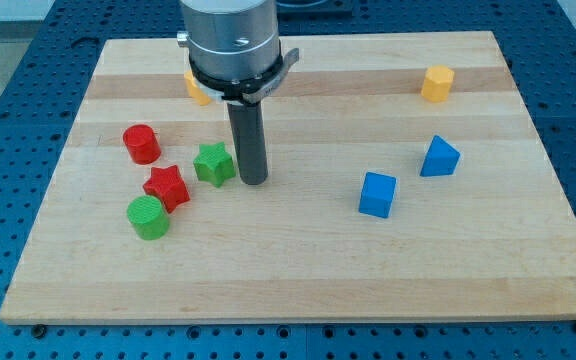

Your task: Slide the green star closer to the red circle

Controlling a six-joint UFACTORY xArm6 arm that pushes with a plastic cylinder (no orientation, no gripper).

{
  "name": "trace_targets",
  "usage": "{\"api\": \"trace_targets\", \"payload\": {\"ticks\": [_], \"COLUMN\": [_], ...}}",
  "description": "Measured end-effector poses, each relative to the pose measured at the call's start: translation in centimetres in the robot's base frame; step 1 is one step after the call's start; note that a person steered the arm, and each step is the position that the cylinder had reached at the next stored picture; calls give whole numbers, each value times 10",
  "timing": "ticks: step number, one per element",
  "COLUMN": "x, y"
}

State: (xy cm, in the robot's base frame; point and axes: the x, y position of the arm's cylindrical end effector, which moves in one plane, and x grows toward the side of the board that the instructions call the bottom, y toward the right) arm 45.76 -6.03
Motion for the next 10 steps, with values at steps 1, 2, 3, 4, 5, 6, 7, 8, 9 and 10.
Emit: {"api": "trace_targets", "payload": {"ticks": [1, 2, 3, 4, 5, 6, 7, 8, 9, 10], "x": [0, 0, 0, 0, 0, -9, -24, -25, -25, -25], "y": [-5, -9, -21, -30, -23, 8, 10, -4, -15, -27]}}
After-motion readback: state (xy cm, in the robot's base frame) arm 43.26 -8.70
